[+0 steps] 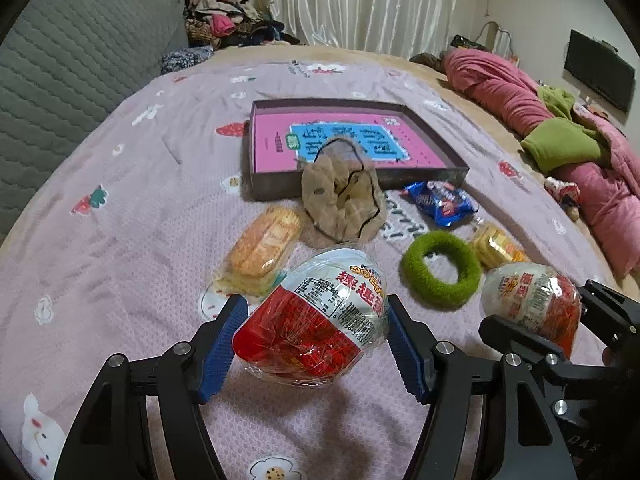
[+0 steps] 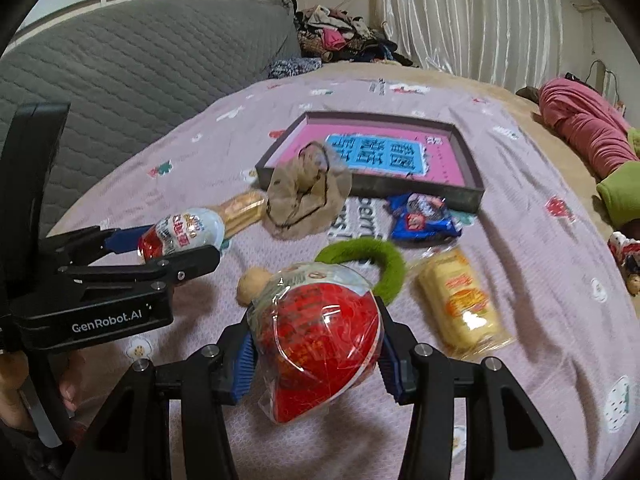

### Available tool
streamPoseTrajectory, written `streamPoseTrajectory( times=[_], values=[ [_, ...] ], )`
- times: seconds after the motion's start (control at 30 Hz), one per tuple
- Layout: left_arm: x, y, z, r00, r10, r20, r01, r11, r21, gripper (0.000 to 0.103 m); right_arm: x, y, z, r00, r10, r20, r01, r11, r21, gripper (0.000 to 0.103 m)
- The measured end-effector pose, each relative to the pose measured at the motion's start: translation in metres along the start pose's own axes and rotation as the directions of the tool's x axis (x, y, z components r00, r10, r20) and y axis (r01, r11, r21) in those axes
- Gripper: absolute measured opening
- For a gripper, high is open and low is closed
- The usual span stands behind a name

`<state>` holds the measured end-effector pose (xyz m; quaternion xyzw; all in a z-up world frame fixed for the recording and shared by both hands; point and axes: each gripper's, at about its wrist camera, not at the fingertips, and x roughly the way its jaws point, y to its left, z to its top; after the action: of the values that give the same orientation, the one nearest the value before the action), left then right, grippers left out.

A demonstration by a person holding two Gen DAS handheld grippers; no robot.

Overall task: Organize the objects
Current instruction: 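Carry both eggs over the pink book in the tray with both tools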

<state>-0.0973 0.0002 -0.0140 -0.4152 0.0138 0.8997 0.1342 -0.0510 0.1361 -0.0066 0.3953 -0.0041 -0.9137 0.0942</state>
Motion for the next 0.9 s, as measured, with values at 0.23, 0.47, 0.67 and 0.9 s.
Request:
streamPoseTrajectory(
  times=[0.23,0.47,0.67,0.9],
  values=[
    [-0.015,-0.01,0.028,0.999,0.023,0.038,-0.023,1.0,0.012,0.071,-0.011,-0.012,0.017,1.0,-0.011,0.028,0.011,1.0,0.008,0.051],
    [-0.015,-0.017,0.055,0.998,0.028,0.056,-0.029,0.999,0.013,0.071,-0.017,-0.027,0.048,0.997,-0.029,0.068,0.029,1.0,-0.003,0.051],
    [-0.005,-0.024,0.083,0.997,0.029,0.068,-0.03,0.999,0.016,0.071,-0.016,-0.042,0.077,0.994,-0.039,0.098,0.04,0.999,-0.011,0.051],
    [0.016,-0.03,0.124,0.996,0.046,0.078,-0.048,0.998,0.03,0.071,-0.007,-0.064,0.12,0.991,-0.042,0.127,0.044,0.999,-0.016,0.051]
  ],
)
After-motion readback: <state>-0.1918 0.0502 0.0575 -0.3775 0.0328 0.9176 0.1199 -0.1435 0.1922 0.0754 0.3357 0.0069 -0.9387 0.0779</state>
